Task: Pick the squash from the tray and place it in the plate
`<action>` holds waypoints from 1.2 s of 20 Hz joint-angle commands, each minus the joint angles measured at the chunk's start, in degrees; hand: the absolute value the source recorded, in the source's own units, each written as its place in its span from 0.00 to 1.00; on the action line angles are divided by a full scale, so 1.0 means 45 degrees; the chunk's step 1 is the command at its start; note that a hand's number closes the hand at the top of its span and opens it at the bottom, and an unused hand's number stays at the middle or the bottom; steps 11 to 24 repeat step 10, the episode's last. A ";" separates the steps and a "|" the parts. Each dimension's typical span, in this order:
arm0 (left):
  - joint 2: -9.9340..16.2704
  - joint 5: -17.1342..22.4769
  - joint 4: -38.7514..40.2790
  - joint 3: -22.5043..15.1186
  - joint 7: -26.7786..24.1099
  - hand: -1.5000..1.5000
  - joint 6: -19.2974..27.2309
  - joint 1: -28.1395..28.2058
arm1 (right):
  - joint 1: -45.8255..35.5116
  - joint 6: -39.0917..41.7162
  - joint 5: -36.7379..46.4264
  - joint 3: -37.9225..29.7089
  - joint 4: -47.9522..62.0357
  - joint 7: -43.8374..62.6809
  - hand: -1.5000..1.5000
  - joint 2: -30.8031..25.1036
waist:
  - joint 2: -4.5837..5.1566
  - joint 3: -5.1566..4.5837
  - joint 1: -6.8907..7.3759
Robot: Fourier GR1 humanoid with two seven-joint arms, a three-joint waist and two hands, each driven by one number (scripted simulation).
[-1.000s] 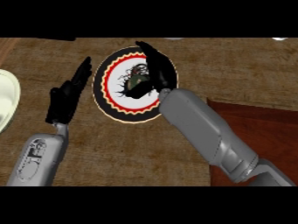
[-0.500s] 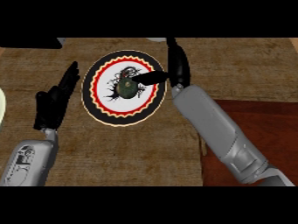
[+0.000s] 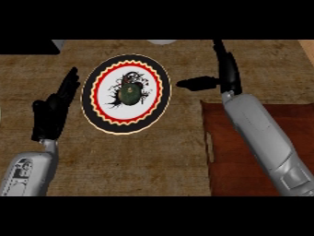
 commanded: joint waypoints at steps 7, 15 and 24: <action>-0.0135 -0.0287 0.0719 0.0104 -0.1062 0.50 -0.0100 0.0432 | 0.1480 0.2420 -0.0111 -0.1619 -0.0291 -0.1332 0.00 -0.1279 | 0.0011 -0.0003 -0.0018; -0.0123 -0.0135 -0.1113 -0.0085 0.0592 0.50 -0.0247 0.0570 | 0.1087 0.3080 0.0026 -0.2296 0.1062 -0.2186 0.00 -0.1642 | 0.0017 0.0003 0.0084; -0.0123 -0.0135 -0.1113 -0.0085 0.0592 0.50 -0.0247 0.0570 | 0.1087 0.3080 0.0026 -0.2296 0.1062 -0.2186 0.00 -0.1642 | 0.0017 0.0003 0.0084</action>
